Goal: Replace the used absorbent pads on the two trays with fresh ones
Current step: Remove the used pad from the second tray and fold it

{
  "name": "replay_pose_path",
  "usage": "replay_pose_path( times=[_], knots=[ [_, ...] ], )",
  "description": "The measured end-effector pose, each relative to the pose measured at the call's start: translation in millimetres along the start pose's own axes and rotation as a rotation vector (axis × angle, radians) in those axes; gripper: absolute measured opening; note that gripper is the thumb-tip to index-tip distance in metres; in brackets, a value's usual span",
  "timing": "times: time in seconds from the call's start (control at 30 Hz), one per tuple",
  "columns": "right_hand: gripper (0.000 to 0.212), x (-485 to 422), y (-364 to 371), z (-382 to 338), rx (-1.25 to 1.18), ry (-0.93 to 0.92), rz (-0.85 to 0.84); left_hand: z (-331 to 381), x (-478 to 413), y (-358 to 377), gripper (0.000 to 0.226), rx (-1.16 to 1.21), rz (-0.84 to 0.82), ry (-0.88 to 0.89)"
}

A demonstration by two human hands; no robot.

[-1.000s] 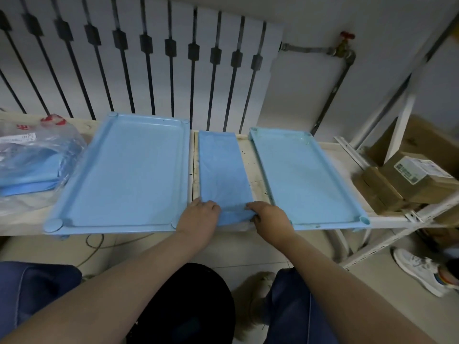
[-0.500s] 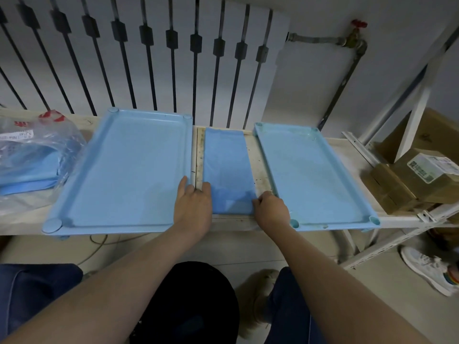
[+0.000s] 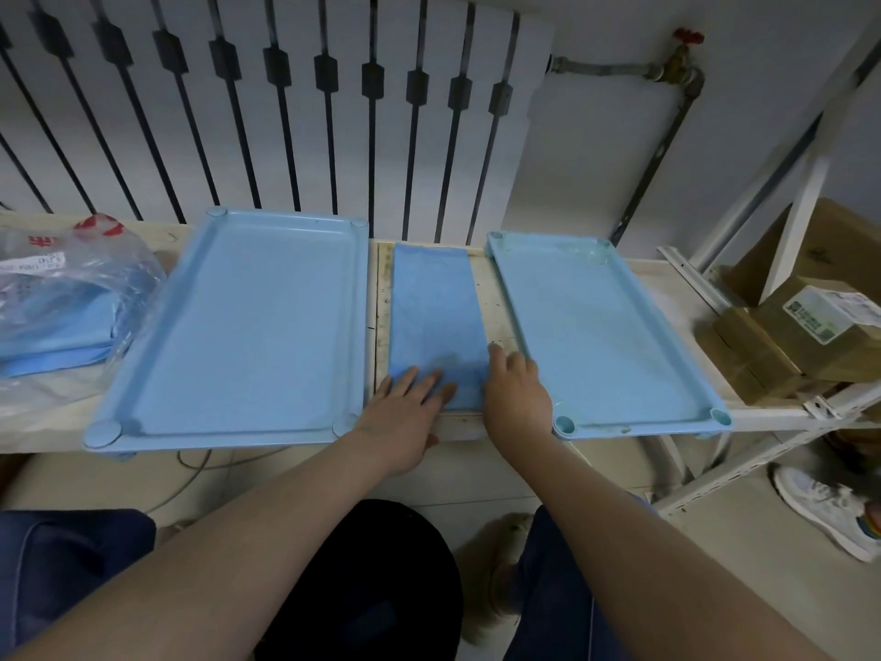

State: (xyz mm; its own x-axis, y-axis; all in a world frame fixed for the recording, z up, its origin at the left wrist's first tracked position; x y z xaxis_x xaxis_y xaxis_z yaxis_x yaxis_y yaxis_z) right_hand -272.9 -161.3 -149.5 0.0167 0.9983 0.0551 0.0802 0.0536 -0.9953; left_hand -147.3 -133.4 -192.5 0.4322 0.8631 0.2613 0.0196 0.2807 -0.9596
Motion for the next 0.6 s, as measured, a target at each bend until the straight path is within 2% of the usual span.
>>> replay_pose_path(
  times=[0.03, 0.1, 0.17, 0.27, 0.33, 0.43, 0.5, 0.6],
  knots=[
    [0.052, 2.8, -0.3, -6.0, 0.034, -0.103, 0.037, -0.4, -0.1, -2.1, 0.072, 0.004, 0.006, 0.001],
    [0.059, 7.0, 13.2, -13.4, -0.017, -0.277, -0.043, -3.5, -0.2, -5.6, 0.075, -0.006, 0.018, -0.016],
    [0.069, 12.6, 30.0, -12.6, -0.065, -0.339, -0.19, -6.8, 2.5, -9.9, 0.075, 0.02, 0.045, -0.063],
    [0.077, 17.3, 31.0, -7.8, -0.05, -0.357, -0.213, -7.3, 8.8, -17.9, 0.071, 0.036, 0.113, -0.084],
    [0.069, 19.2, 23.9, -6.3, -0.002, -0.364, -0.174, -6.3, 14.6, -25.1, 0.065, -0.014, 0.16, -0.085],
    [0.045, 22.2, 14.0, -6.7, 0.002, -0.393, -0.114, -4.8, 22.9, -34.0, 0.053, -0.091, 0.229, -0.083],
    [0.028, 23.0, 8.9, -4.2, -0.076, -0.377, -0.088, -7.2, 27.9, -37.2, 0.046, -0.042, 0.273, -0.079],
    [0.02, 20.1, -0.4, 6.3, -0.273, -0.23, -0.072, -20.2, 34.0, -46.9, 0.023, 0.067, 0.373, -0.128]
  ],
)
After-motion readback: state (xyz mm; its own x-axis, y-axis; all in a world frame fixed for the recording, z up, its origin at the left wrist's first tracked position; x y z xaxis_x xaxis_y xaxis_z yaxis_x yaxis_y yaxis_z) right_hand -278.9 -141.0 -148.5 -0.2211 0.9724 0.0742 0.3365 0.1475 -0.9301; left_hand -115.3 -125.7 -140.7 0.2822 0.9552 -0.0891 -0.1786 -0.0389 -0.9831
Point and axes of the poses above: each hand's wrist, its own x-axis away from the middle knuckle, its own y-axis out of the palm, z = x × y, the point moved 9 cm from there along -x, towards the middle knuckle, and after that the axes turned 7 degrees about -z, right-handed, at the moved point
